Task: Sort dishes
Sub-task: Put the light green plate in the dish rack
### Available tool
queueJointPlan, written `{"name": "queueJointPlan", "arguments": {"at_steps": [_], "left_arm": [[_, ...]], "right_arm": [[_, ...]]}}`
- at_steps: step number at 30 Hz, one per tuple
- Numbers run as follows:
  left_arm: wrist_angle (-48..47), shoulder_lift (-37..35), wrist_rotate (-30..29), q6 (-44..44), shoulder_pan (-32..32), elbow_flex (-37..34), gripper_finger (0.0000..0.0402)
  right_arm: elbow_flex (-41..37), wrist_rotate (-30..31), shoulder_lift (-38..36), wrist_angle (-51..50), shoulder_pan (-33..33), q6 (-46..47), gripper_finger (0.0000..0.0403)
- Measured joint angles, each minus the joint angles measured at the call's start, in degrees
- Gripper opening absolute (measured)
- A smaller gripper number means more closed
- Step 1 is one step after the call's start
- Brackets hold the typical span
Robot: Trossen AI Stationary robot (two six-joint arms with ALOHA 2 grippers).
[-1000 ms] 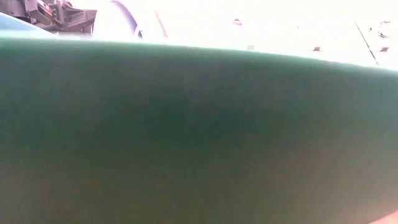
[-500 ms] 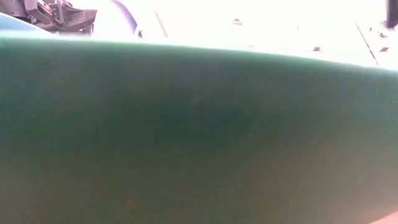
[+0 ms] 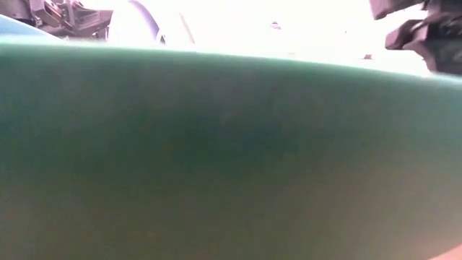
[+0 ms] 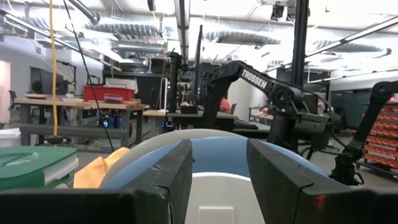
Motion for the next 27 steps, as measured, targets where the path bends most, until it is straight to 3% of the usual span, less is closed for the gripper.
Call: {"name": "queueJointPlan", "arguments": {"at_steps": [15, 20, 27], "left_arm": [[0.4, 0.0, 0.0, -0.2, 0.0, 0.0, 0.0154], [0.4, 0.0, 0.1, -0.2, 0.0, 0.0, 0.0154], [0.4, 0.0, 0.1, -0.1, 0.0, 0.0, 0.0154]], "right_arm": [[-8.4, -7.8, 0.0, 14.7, -6.5, -14.1, 0.0148], [-10.6, -9.3, 0.0, 16.5, -7.1, -14.6, 0.0107], [-11.1, -12.3, -0.4, 17.0, -7.1, -16.0, 0.0013]]}}
